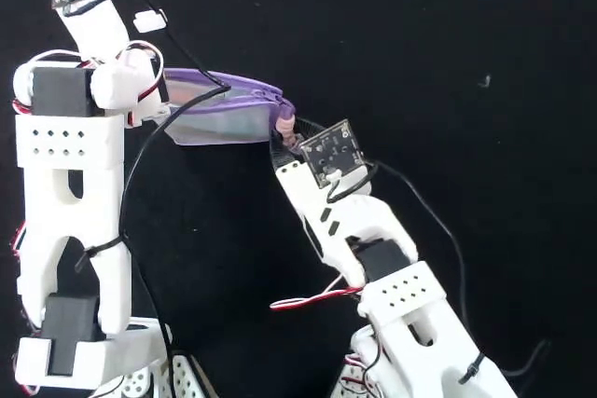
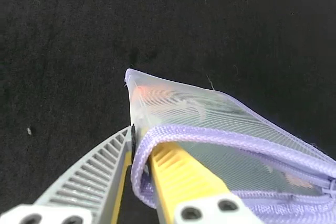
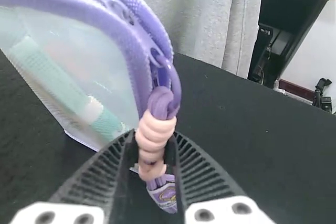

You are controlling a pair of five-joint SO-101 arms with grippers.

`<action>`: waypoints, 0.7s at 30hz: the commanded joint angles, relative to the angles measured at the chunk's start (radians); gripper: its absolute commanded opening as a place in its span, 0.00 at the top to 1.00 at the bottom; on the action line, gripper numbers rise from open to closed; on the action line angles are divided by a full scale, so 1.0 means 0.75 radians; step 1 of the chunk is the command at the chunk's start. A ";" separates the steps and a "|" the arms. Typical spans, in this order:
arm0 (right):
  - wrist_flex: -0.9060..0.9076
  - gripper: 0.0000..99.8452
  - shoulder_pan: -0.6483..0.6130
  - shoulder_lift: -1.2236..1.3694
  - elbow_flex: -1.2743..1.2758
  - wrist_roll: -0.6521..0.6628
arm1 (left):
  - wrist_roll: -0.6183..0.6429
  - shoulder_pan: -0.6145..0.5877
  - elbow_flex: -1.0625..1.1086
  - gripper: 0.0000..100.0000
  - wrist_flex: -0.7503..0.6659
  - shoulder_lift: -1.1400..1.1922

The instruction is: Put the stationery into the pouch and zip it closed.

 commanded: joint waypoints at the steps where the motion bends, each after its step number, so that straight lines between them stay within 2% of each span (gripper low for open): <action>1: 0.068 0.99 0.016 -0.052 -0.142 0.008 | 0.008 -0.007 0.001 0.94 -0.023 -0.027; 6: 0.360 0.99 0.008 -0.052 -0.361 0.010 | 0.010 -0.009 -0.001 0.82 -0.020 -0.027; 12: 0.542 0.99 0.006 -0.044 -0.555 0.010 | 0.012 -0.013 -0.099 0.81 -0.018 -0.027; 21: 0.786 0.99 0.006 -0.042 -0.807 0.010 | 0.020 -0.189 -0.463 0.81 0.135 -0.025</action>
